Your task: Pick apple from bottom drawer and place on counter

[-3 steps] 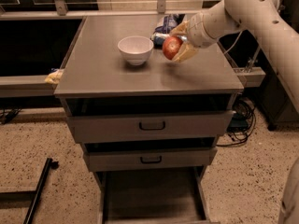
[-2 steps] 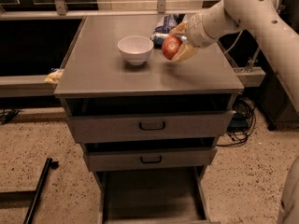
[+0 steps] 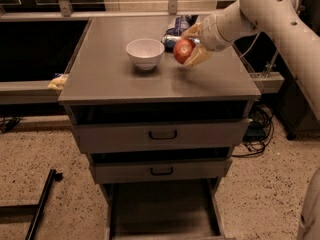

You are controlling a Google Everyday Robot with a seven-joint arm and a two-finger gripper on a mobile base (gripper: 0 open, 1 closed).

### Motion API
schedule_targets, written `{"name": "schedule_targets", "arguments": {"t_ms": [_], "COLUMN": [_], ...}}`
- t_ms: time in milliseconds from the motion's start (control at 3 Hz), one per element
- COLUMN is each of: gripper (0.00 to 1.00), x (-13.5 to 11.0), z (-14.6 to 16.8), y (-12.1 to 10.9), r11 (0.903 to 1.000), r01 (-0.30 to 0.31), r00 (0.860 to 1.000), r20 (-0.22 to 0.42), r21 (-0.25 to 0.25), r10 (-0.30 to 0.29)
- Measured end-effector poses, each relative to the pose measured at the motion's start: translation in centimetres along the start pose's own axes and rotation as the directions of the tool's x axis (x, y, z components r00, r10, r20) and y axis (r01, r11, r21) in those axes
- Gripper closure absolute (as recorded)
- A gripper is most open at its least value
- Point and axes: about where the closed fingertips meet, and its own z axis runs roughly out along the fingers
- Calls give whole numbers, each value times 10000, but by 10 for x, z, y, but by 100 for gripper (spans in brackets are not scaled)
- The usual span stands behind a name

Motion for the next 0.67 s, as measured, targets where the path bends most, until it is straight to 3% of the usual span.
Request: {"name": "schedule_targets", "arguments": {"t_ms": [333, 667], "gripper": [11, 0], "x": [0, 5], "z": [0, 0], "y": [0, -3], "r11": [10000, 10000], "r01": [0, -30], "r00": [10000, 9996], "r20": [2, 286], "r21": [0, 76], "r10": [0, 28]}}
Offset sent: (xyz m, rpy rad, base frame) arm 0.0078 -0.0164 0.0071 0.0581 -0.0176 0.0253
